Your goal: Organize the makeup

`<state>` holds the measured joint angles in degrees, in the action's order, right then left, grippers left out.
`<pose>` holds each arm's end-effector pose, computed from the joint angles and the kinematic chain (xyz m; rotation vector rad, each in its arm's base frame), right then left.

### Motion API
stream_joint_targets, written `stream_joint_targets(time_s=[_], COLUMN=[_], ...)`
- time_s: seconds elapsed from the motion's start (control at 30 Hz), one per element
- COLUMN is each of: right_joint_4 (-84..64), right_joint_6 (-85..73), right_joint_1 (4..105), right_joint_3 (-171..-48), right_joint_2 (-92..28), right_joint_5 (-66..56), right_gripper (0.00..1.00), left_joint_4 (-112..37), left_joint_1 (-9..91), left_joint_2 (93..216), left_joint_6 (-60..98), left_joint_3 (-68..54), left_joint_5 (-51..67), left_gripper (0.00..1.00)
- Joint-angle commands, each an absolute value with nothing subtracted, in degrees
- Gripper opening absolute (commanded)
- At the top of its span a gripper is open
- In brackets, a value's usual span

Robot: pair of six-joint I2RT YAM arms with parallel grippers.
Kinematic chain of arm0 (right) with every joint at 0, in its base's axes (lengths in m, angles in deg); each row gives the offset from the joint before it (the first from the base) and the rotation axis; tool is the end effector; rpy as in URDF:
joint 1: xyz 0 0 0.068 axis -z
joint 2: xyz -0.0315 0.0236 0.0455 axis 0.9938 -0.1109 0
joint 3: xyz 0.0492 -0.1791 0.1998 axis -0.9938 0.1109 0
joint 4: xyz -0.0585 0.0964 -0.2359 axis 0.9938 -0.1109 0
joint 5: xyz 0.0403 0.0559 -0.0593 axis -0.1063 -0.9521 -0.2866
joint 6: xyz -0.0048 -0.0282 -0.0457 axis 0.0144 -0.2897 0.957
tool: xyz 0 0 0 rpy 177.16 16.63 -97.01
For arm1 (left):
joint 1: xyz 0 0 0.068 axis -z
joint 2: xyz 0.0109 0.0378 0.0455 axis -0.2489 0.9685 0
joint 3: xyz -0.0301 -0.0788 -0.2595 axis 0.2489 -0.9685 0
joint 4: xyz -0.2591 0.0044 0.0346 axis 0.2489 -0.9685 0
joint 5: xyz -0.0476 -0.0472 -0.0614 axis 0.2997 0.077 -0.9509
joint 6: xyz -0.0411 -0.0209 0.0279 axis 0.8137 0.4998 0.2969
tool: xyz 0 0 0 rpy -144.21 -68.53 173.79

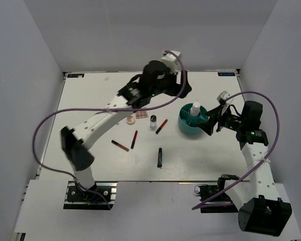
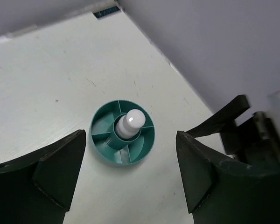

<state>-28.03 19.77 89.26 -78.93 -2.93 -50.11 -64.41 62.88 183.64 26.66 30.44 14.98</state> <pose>0.1966 0.0093 0.3105 -0.7699 1.7145 0.6255 0.2825 -0.3202 0.4144 0.5256 1.9282 -0.8023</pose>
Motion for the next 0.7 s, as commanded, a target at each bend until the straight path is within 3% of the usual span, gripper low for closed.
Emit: stream_joint_targets(time_s=[0.0,0.2,0.3,0.47,0.67], right_joint_4=[-29.45,-31.30,-29.81,-26.65,-27.68], right_joint_6=[29.69,34.89,34.37,31.30,23.21], right_joint_1=[87.77,79.80,75.31,62.56,53.33], right_joint_3=[-81.11,-84.89,-86.82,-90.78,-101.84], right_joint_2=[-3.54,-6.26,-8.72,-16.88,-30.15], right_joint_5=[-61.32,-57.47,-52.65,-40.52,-26.79], right_gripper=[0.82,0.81,0.78,0.74,0.73], left_joint_4=[-64.53,-67.69,-70.50,-77.62,-85.88], left_joint_1=[62.49,61.44,60.91,60.91,60.91], left_joint_2=[171.66,152.94,142.49,126.07,118.03], left_joint_6=[28.37,37.76,44.18,56.83,66.42], left_joint_3=[20.89,-2.49,-12.61,-23.27,-29.26], left_joint_5=[22.04,29.44,33.30,37.53,37.97], left_gripper=[0.87,0.88,0.82,0.76,0.77])
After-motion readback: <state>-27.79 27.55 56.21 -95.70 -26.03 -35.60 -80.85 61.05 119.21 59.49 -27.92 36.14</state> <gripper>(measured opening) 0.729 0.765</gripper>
